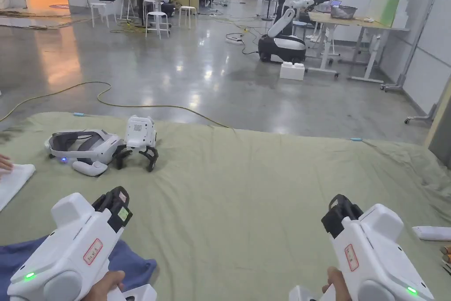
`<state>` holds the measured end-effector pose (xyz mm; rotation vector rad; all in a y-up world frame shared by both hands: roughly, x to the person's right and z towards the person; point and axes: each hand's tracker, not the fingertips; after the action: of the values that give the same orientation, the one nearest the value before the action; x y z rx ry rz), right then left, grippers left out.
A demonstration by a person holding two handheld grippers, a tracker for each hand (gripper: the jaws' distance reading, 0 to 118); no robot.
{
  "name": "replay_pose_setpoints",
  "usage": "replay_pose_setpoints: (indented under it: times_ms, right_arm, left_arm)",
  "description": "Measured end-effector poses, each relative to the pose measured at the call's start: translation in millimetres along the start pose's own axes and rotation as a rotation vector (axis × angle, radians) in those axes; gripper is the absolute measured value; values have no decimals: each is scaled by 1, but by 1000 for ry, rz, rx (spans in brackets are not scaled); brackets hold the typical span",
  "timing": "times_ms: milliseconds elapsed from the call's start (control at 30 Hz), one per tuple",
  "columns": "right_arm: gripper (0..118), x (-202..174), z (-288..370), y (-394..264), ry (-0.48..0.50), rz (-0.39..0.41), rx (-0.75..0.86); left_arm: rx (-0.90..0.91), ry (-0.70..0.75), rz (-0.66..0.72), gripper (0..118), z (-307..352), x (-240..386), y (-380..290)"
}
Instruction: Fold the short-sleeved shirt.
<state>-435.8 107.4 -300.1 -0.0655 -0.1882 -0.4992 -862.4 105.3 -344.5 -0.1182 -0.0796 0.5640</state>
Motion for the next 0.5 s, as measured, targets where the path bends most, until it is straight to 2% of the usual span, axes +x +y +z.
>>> replay_pose_setpoints:
  times_ms: [33,67,100,167,233,267,333,367,400,433,467,500]
  right_arm:
    - [1,-2,0,0,9,40,-1]
    - [1,-7,-2,1,19,146,-8]
    - [1,-16,-3,0,29,321,-12]
    - [1,-39,-7,-9,48,808,-19]
    - [1,-50,-6,-26,58,1243,45]
    - [1,-52,-6,-35,66,1408,64]
    - [1,-50,-6,-46,90,1674,101]
    - [1,-50,-6,-51,89,1774,90]
    - [1,-50,-5,-51,96,1797,83]
    - [1,-51,-5,-52,106,1796,71]
    - [1,-51,-4,-51,104,1755,72]
    - [1,-53,-3,-51,110,1721,62]
  left_arm:
    - [-3,6,-133,0,0,12,-1]
    - [-6,5,-282,0,1,22,-4]
    - [-20,22,-490,0,0,37,-8]
    - [-34,104,-998,0,-2,65,-28]
    - [-16,116,-1461,0,-1,73,-56]
    - [13,107,-1631,0,0,73,-68]
    - [13,66,-1835,0,2,62,-76]
    - [-2,55,-1865,0,2,60,-77]
    - [1,44,-1863,0,2,60,-76]
    - [10,52,-1831,0,2,60,-74]
    - [12,61,-1797,0,1,60,-69]
    - [17,72,-1688,0,0,60,-62]
